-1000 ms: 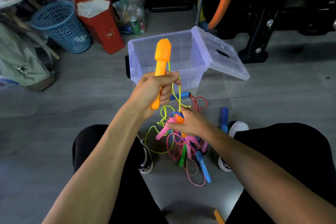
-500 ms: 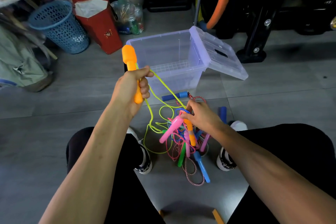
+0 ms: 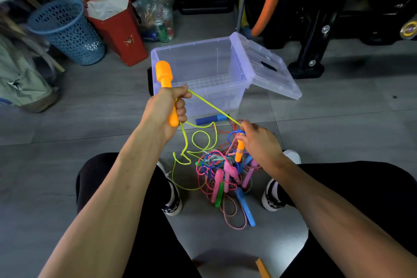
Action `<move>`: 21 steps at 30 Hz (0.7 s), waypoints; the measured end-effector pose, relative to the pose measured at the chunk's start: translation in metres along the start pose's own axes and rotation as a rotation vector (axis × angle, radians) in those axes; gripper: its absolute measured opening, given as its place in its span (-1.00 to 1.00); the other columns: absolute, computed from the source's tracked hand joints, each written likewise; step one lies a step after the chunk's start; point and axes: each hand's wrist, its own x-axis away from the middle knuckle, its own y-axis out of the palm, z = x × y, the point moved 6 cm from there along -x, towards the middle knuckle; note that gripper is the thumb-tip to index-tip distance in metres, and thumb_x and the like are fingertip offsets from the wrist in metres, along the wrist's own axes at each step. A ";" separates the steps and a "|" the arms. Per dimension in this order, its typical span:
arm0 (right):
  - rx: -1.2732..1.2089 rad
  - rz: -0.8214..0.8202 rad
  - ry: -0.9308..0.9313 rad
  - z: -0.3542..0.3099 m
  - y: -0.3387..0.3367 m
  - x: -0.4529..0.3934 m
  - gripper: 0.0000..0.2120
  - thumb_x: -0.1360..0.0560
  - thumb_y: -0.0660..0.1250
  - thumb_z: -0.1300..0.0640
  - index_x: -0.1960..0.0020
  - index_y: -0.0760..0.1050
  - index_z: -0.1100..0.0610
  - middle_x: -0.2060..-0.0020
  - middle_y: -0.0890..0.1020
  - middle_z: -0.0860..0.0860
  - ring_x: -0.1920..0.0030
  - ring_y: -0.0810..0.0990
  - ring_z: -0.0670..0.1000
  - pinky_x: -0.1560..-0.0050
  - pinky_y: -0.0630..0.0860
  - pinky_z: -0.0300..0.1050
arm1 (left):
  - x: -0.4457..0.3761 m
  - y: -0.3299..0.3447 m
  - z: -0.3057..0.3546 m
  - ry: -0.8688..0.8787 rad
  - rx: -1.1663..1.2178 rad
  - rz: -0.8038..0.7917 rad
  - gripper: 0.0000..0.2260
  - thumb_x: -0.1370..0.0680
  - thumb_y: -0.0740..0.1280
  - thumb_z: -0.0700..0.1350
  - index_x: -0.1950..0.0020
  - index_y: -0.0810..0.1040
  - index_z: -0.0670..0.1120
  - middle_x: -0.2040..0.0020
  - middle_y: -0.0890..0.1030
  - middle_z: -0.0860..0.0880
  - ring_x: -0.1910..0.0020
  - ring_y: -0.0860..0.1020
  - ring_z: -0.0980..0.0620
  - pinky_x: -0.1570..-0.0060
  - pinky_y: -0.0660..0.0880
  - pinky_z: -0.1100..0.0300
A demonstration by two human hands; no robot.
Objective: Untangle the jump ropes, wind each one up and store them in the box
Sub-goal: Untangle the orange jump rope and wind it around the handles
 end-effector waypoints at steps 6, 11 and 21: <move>-0.194 0.017 0.058 0.017 0.005 -0.002 -0.87 -0.42 0.28 0.31 0.07 0.57 0.22 0.10 0.58 0.14 0.05 0.56 0.23 0.12 0.49 0.05 | 0.006 0.008 0.007 0.032 0.001 -0.073 -0.83 -0.57 0.32 -0.10 0.16 0.48 -0.16 0.50 0.25 0.02 0.55 0.20 0.10 0.57 0.16 0.28; -0.186 -0.282 0.040 0.016 0.027 0.003 -0.52 -0.47 0.37 0.06 -0.36 0.43 0.12 -0.27 0.48 0.08 -0.29 0.46 0.10 -0.21 0.43 -0.04 | 0.012 0.020 0.008 0.072 -0.125 -0.194 -0.82 -0.57 0.31 -0.11 0.19 0.51 -0.16 0.50 0.24 0.00 0.54 0.19 0.06 0.56 0.15 0.26; -0.645 -0.139 -0.055 -0.032 0.006 -0.018 -0.74 -0.58 0.25 -0.01 -0.09 0.60 0.13 0.01 0.66 0.04 0.05 0.62 -0.10 -0.04 0.53 -0.04 | 0.023 0.025 0.011 0.157 -0.250 -0.377 -0.80 -0.57 0.31 -0.10 0.18 0.56 -0.18 0.51 0.25 -0.03 0.55 0.20 0.03 0.53 0.17 0.24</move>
